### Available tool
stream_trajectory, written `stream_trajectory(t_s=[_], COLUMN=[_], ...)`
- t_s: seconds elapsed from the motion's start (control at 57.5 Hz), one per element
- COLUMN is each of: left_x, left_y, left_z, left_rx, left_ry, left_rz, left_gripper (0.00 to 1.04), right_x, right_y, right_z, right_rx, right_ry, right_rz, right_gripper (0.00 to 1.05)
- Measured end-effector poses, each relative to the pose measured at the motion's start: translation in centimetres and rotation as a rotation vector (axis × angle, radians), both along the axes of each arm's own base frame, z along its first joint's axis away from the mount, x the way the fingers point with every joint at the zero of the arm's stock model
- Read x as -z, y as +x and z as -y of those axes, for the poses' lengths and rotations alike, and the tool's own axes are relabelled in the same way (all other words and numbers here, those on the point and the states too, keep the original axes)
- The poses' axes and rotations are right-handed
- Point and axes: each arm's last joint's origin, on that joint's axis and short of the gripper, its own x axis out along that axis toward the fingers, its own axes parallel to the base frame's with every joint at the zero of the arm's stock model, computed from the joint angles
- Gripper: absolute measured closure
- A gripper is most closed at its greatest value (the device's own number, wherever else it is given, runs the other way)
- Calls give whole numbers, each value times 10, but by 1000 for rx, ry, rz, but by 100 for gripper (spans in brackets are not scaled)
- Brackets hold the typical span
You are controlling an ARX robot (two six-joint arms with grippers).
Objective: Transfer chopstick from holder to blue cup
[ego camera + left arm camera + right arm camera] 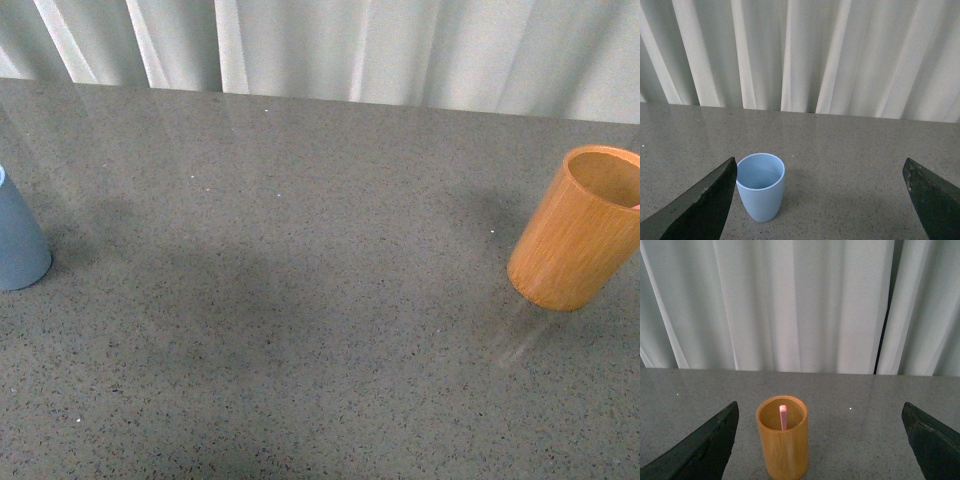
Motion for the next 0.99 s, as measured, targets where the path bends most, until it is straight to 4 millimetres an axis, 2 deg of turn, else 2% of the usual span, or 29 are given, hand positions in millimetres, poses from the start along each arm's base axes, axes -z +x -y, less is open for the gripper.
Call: stream_trajectory(t_s=[0.47,0.487,0.522,0.54,0.574,0.679,0.748,0.87,0.992], left_x=[0,1,-2,-6,-15,-39,-45,-38,-20], left_y=[0,1,3,7,21,70,98,138,160], left_z=[0,0,3,4,4,-1,-7,-17,-28], left_rx=[7,27,87,91,74,-5,-51,-124,-195], left_ry=[-5,-23,-88,-112,-138,-146,-144,-141,-133], left_rz=[-9,-71,-308,-445,-576,-635,-651,-733,-819], left_gripper=[7,7,7,7,7,7,7,7,7], right_x=[0,0,0,0,0,0,0,0,0], right_y=[0,0,0,0,0,0,0,0,0], right_z=[0,0,0,0,0,0,0,0,0], right_rx=[0,0,0,0,-1,0,0,-1,-1], right_ry=[0,0,0,0,0,0,0,0,0], right_rz=[0,0,0,0,0,0,0,0,0], right_gripper=[10,10,10,10,10,10,10,10,10])
